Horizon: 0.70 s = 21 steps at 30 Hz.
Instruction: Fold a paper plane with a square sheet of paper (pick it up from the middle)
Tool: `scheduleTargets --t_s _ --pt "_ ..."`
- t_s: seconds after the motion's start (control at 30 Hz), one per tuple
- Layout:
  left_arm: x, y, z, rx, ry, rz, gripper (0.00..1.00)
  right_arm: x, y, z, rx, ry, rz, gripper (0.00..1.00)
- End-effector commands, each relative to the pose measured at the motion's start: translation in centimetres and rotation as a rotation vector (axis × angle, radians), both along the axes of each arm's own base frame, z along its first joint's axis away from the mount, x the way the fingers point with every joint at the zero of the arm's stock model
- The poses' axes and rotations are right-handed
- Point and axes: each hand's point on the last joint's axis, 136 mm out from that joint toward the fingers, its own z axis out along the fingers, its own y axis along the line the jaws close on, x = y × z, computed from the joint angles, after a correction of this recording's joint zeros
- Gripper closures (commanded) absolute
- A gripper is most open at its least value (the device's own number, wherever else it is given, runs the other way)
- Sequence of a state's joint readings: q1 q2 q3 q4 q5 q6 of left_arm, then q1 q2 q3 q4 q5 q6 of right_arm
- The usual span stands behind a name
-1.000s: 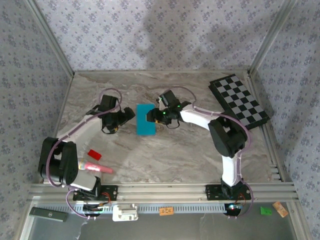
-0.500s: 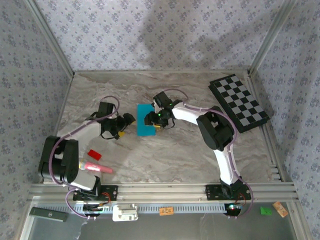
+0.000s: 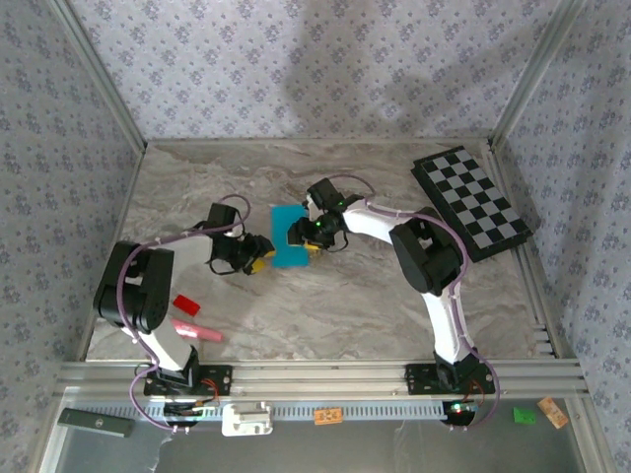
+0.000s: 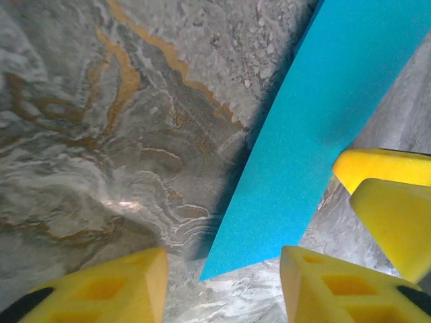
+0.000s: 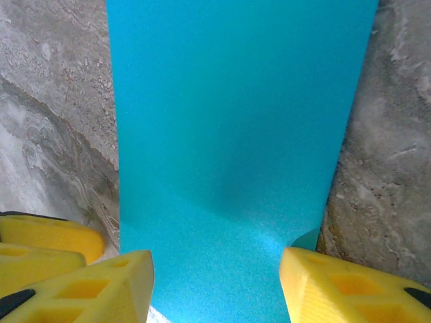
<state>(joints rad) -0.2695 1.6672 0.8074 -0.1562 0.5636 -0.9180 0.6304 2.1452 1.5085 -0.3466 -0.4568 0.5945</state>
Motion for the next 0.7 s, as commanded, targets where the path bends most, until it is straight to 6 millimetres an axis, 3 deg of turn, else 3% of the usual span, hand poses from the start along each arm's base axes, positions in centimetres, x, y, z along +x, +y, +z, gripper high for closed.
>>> scheduleTargets --t_s 0.0,0.27,0.5,0.67 --pt "0.7 -1.1 0.5 -0.026 -0.017 -0.037 0.57 -0.9 -1.2 -2.5 -0.042 0.08 -0.023 0.45" --pt "0.8 -2.5 0.6 -0.065 -0.012 -0.085 0.65 -0.8 -1.3 -2.6 -0.039 0.084 -0.028 0.45" --pt "2.2 -3.3 2.4 -0.129 -0.081 -0.095 0.66 -0.9 -1.5 -2.9 -0.043 0.089 -0.027 0.46" --pt "3.3 -3.5 2.5 -0.143 -0.095 -0.097 0.68 -1.0 -1.5 -3.1 -0.046 0.091 -0.023 0.46"
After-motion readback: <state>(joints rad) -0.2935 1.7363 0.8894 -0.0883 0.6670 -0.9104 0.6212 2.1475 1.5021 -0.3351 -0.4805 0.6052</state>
